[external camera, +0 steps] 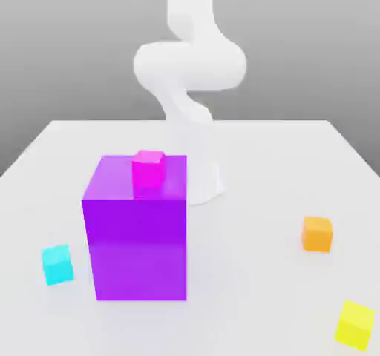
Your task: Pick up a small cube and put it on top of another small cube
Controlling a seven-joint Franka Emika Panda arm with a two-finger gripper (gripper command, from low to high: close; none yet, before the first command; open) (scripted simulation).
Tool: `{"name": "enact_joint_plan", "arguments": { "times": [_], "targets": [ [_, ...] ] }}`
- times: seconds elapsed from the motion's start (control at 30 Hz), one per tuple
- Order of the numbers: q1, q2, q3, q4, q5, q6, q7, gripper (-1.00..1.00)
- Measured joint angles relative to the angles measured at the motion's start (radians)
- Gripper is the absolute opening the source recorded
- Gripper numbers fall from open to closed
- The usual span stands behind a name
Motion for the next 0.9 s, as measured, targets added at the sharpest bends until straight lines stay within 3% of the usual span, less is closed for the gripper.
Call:
{"name": "enact_joint_plan", "arguments": {
  "times": [0.63,0.73,0.9],
  "targets": [
    [0.150,0.665,0.638,-0.492,0.050,0.477,0.859,0.00],
    [0.182,0.735,0.637,-0.505,-0.031,0.524,0.963,0.00],
    [0.226,0.836,0.521,-0.481,-0.274,0.582,1.148,0.00]
  ]
}}
